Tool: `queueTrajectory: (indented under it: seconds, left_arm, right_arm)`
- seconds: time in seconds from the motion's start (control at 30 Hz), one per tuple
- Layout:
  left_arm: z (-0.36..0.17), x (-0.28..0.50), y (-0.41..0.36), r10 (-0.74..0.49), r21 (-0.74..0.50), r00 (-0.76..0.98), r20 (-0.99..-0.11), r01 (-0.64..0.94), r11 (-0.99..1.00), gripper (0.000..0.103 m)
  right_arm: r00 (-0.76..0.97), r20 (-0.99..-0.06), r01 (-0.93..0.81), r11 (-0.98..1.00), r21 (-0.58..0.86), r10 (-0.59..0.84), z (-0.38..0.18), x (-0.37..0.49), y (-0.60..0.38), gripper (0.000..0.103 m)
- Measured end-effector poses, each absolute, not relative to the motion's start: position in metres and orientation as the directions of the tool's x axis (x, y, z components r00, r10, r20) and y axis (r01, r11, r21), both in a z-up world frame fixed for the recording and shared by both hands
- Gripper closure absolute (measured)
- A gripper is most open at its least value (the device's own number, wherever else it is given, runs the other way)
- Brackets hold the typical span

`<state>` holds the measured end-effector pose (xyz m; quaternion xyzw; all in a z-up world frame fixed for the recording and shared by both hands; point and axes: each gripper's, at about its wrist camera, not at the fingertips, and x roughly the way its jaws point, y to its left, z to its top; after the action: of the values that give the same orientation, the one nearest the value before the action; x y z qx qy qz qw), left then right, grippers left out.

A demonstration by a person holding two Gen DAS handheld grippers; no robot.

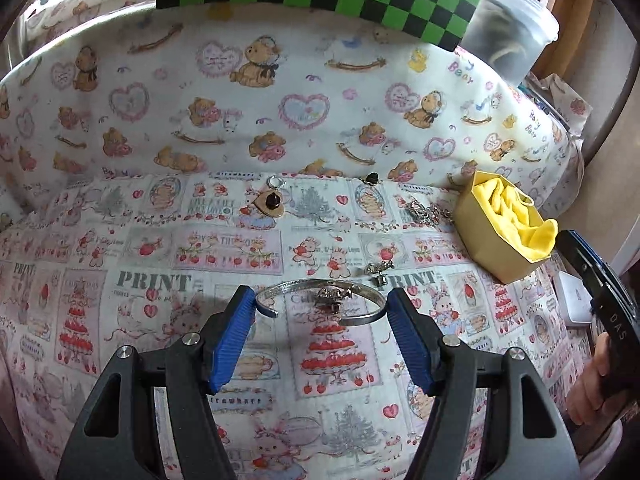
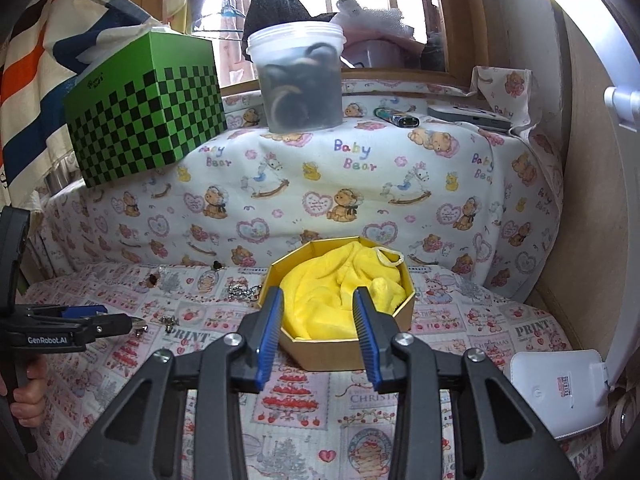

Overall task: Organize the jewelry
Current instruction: 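Close the left gripper on the silver bangle and lift it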

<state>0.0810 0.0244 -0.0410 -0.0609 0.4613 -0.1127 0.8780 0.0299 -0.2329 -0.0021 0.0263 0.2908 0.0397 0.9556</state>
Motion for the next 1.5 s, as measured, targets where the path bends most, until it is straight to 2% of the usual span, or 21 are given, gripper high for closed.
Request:
queueTrajectory:
  seconds: [0.23,0.27,0.37,0.47,0.63,0.67,0.9,1.07,1.17,1.23,1.37,1.5]
  left_arm:
    - [-0.057,0.084,0.018,-0.211,-0.158,0.503,-0.838,0.147,0.976,0.036]
    - [-0.058,0.084,0.016,-0.208,-0.152,0.51,-0.835,0.15,0.977,0.034]
    - [-0.059,0.083,0.011,-0.23,-0.17,0.517,-0.824,0.161,0.972,0.017]
    - [-0.063,0.083,0.001,-0.189,-0.111,0.528,-0.828,0.175,0.978,0.016]
    - [-0.073,0.085,-0.02,-0.075,0.039,0.583,-0.809,0.179,0.983,0.019]
    - [-0.071,0.084,-0.02,-0.081,0.025,0.592,-0.802,0.169,0.985,0.036]
    - [-0.054,0.074,-0.01,-0.074,0.008,0.624,-0.778,0.126,0.992,0.036]
    - [-0.008,0.052,0.013,-0.146,-0.099,0.715,-0.684,0.107,0.989,0.036]
    - [0.009,0.041,0.024,-0.157,-0.126,0.761,-0.629,0.099,0.987,0.036]
    - [0.016,0.037,0.03,-0.161,-0.139,0.777,-0.609,0.095,0.986,0.036]
    - [0.019,0.041,0.044,-0.133,-0.133,0.788,-0.601,0.066,0.989,0.036]
    - [0.008,0.049,0.054,-0.053,-0.109,0.774,-0.631,-0.021,0.994,0.036]
  right_arm:
    - [0.829,-0.554,-0.052,0.997,0.065,0.079,-0.001,0.029,-0.234,0.068]
    - [0.829,-0.554,-0.05,0.997,0.064,0.077,-0.001,0.029,-0.233,0.068]
    - [0.828,-0.556,-0.045,0.997,0.058,0.069,-0.001,0.029,-0.233,0.065]
    - [0.829,-0.557,-0.036,0.998,0.05,0.058,-0.001,0.029,-0.232,0.061]
    - [0.831,-0.555,-0.032,0.999,0.033,0.045,-0.001,0.028,-0.23,0.061]
    - [0.832,-0.553,-0.03,0.999,0.026,0.039,-0.001,0.028,-0.23,0.061]
    - [0.828,-0.559,-0.046,0.999,0.019,0.049,-0.001,0.026,-0.229,0.061]
    - [0.804,-0.581,-0.101,0.992,0.081,0.129,-0.002,0.025,-0.226,0.062]
    - [0.809,-0.573,-0.137,0.99,0.029,0.129,-0.007,0.02,-0.206,0.062]
    - [0.788,-0.593,-0.178,0.983,0.037,0.165,-0.008,0.022,-0.193,0.068]
    - [0.734,-0.644,-0.241,0.969,0.052,0.217,-0.007,0.036,-0.17,0.07]
    - [0.645,-0.718,-0.283,0.955,0.093,0.261,-0.013,0.06,-0.141,0.07]
